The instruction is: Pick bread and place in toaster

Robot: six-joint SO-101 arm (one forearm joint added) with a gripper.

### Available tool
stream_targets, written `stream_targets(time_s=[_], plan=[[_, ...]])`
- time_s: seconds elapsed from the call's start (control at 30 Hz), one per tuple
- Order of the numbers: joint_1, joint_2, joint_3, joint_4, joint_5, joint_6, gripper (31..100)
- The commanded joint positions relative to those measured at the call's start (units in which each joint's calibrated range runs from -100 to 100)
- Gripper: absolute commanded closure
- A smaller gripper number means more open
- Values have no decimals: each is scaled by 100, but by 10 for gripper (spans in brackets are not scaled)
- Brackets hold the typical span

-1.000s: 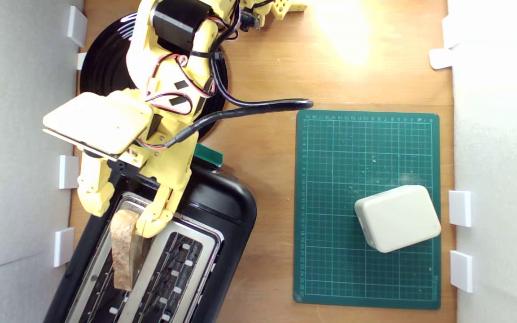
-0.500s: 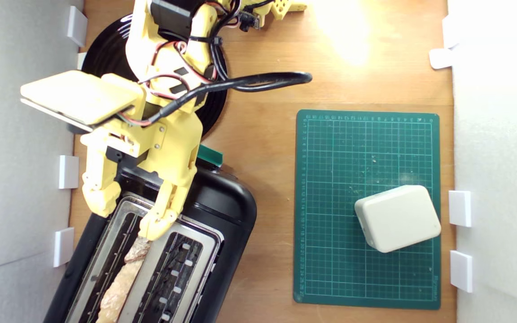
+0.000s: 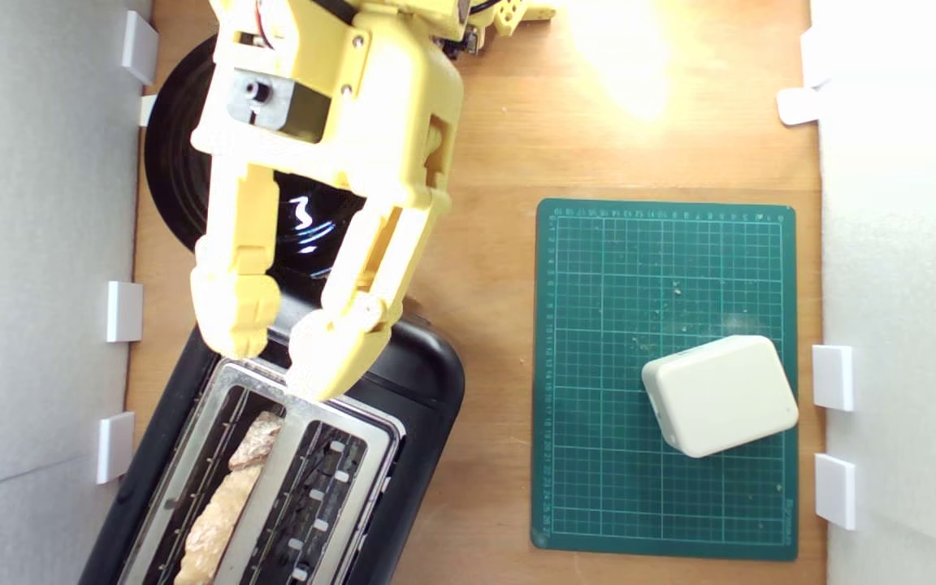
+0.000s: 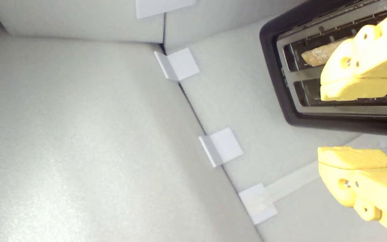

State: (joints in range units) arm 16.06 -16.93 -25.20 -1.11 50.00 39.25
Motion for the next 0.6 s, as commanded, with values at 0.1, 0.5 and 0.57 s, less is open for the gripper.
stream_targets(time_s=[0.1, 0.5, 0.57], plan=[[-478, -770, 482, 11, -77, -511, 690], [-1461, -2459, 3241, 2, -77, -1469, 779], [-1582, -2717, 3623, 2, -85, -1620, 791]])
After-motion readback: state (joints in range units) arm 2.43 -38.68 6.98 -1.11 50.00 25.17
